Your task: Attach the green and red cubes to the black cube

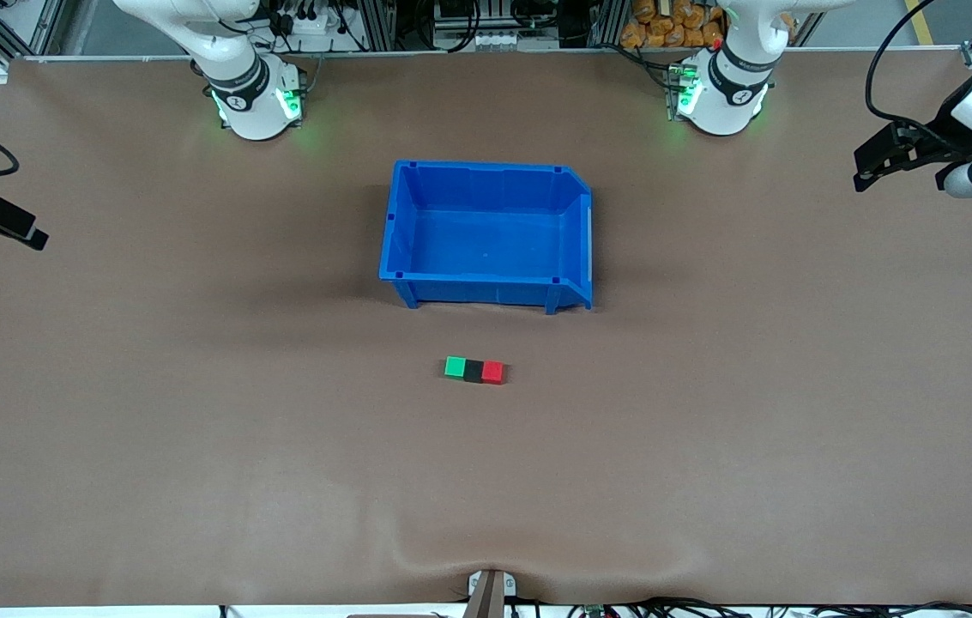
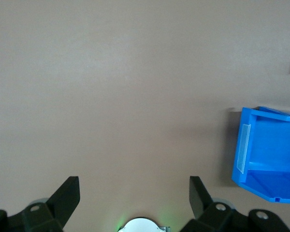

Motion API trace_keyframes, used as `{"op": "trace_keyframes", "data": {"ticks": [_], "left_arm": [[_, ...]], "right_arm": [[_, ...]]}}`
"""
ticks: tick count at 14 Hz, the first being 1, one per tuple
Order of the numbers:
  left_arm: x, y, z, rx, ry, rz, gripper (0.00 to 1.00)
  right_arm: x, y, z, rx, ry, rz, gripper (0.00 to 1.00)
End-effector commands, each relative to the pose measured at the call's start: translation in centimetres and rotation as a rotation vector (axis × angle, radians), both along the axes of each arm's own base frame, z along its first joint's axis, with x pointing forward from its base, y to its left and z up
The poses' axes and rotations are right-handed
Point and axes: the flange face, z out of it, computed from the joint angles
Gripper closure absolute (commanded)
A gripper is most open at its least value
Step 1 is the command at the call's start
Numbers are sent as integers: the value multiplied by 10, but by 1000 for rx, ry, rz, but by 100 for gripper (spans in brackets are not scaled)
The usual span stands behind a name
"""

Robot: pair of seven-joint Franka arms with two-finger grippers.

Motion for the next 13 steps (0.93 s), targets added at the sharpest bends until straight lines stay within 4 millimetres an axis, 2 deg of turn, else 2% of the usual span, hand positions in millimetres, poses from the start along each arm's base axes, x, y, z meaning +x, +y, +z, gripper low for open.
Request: {"op": "trace_keyframes", "data": {"ticks": [1, 13], "left_arm": [[0, 5, 4, -10, 9, -5, 0], [4, 3, -2, -12, 28, -6, 0]], "right_arm": [[2, 4, 2, 7, 2, -12, 0], [5, 4, -1, 8, 0, -12, 0]]}}
